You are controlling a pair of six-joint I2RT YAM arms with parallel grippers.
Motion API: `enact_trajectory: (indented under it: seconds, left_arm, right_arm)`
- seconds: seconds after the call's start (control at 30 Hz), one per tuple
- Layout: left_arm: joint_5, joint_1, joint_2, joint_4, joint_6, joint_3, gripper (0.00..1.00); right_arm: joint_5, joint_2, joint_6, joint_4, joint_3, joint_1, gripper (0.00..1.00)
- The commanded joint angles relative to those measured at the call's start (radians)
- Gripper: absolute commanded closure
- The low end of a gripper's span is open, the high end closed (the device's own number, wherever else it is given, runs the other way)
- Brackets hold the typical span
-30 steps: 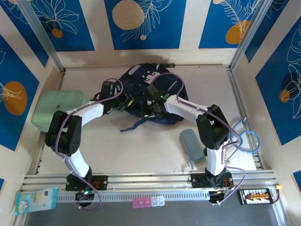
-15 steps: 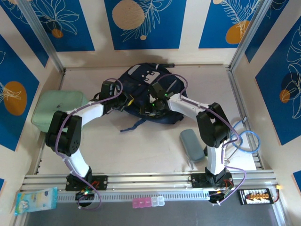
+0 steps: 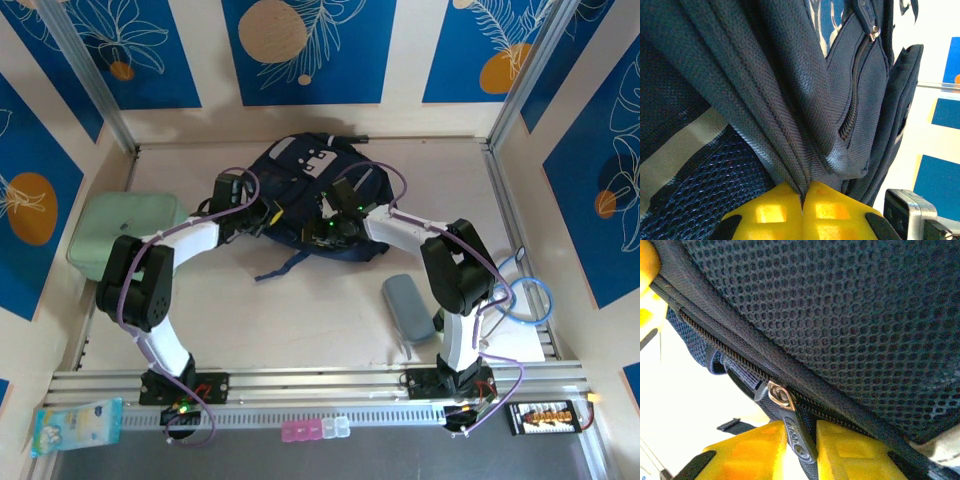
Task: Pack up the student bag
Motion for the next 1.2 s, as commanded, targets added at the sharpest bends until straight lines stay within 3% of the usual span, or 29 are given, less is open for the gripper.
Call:
enact_trajectory:
  seconds: [0.0,0.37,0.83,1.17]
  left_arm:
    - [0.000,0.017,-0.015,0.010,0.008,-0.015,1.00]
    - [-0.023,0.020,-0.023,-0.019,0.029,-0.007,1.00]
    - [-0.054,0.046,0.005,-0.075,0.080,0.034,1.00]
    - [-0.052,0.048,0.005,-0.106,0.104,0.056,1.00]
  right_arm:
    - [-0.004,-0.027,-0.014,0.042,-0.009,-0.009,0.81]
    - [0.124,-0.058,-0.052,-0.069,-0.004,-0.006,0.94]
    - [0.345,-0.270,-0.114,-0.179,-0.235,-0.048,0.97]
    - [0.269,-0.265,-0.153,-0.134,-0.211,-0.028,1.00]
